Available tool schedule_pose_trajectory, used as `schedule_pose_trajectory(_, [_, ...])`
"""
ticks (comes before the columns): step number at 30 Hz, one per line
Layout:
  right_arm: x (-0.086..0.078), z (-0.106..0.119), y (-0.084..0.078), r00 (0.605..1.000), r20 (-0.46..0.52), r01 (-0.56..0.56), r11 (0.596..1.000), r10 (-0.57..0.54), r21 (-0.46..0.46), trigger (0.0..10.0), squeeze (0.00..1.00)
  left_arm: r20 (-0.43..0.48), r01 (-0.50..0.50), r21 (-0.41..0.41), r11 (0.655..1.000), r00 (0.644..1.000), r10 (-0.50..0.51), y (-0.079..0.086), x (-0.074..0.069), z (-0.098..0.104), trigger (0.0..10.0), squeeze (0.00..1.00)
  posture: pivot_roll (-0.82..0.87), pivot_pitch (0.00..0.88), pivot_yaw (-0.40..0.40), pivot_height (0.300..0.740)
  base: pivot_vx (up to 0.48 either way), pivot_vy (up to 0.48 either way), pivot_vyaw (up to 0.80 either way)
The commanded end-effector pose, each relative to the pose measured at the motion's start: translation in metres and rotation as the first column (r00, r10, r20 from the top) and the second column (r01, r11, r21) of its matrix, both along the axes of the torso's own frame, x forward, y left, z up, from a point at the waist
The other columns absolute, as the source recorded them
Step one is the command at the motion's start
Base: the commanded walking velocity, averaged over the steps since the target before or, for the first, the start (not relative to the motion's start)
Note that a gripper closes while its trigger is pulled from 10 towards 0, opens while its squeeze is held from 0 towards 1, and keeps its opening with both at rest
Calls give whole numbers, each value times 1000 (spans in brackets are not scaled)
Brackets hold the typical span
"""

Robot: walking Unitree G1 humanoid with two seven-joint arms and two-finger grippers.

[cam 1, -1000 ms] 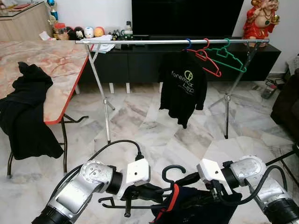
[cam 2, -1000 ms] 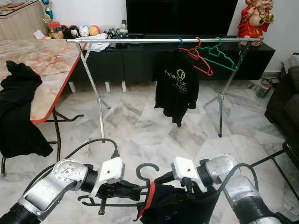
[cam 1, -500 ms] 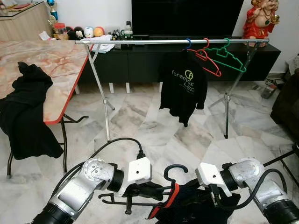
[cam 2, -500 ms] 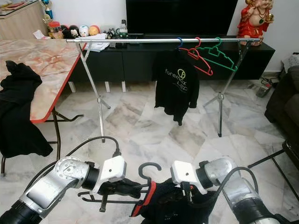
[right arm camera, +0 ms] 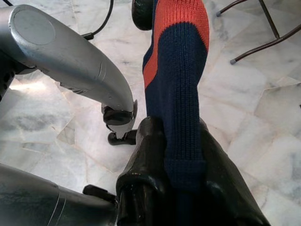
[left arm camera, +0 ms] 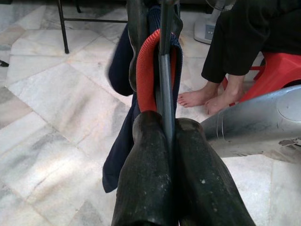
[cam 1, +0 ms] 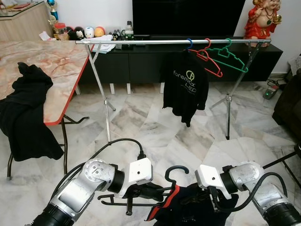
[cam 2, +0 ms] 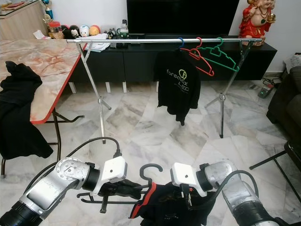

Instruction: Hang hanger

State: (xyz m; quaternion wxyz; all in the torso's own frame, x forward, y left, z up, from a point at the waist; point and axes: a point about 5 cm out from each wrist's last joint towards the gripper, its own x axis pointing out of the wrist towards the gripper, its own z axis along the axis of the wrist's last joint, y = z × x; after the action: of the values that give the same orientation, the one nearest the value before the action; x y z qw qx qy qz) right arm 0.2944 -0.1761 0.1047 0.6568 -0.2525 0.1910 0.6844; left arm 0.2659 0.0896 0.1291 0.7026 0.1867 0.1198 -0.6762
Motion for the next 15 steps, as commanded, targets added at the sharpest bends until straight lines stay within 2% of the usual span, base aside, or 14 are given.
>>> schedule_pose_trajectory(1, [-1,-3,4,1000,2,0,1000,0,14,0,0,45,22,-60,998,999,-20,-10,4,17,10000,0,28,103,2,740,0,0,0])
schedule_pose_trajectory(8, [0,-4,6,1000,-1,-4,1000,4,14,0,0,39,31,-75,997,999,-28,-8,4,19,10000,0,34,104,3,740,0,0,0])
schedule_pose_trajectory(9, [-1,-4,6,1000,-3,-5,1000,5,13,0,0,36,27,-73,997,999,-25,-8,4,19,10000,133,35,105,4,740,0,0,0])
schedule_pose_trajectory(10, [-1,-5,6,1000,-5,-6,1000,6,11,0,0,34,25,-72,997,999,-23,-8,5,19,10000,133,35,105,4,740,0,0,0])
schedule_pose_trajectory(11, [-1,-6,6,1000,-5,-5,1000,5,3,0,0,12,35,-70,997,999,-34,-7,3,18,10000,1000,35,105,3,740,0,0,0])
schedule_pose_trajectory(13, [-1,-10,5,1000,-8,1,1000,-1,-9,0,0,-27,73,-66,995,997,-75,-5,-3,18,10000,1000,37,103,2,740,0,0,0])
schedule_pose_trajectory(15, [-2,-10,5,1000,-10,2,1000,-2,-9,0,0,-29,76,-64,995,997,-78,-5,-4,18,10000,1000,37,102,2,740,0,0,0])
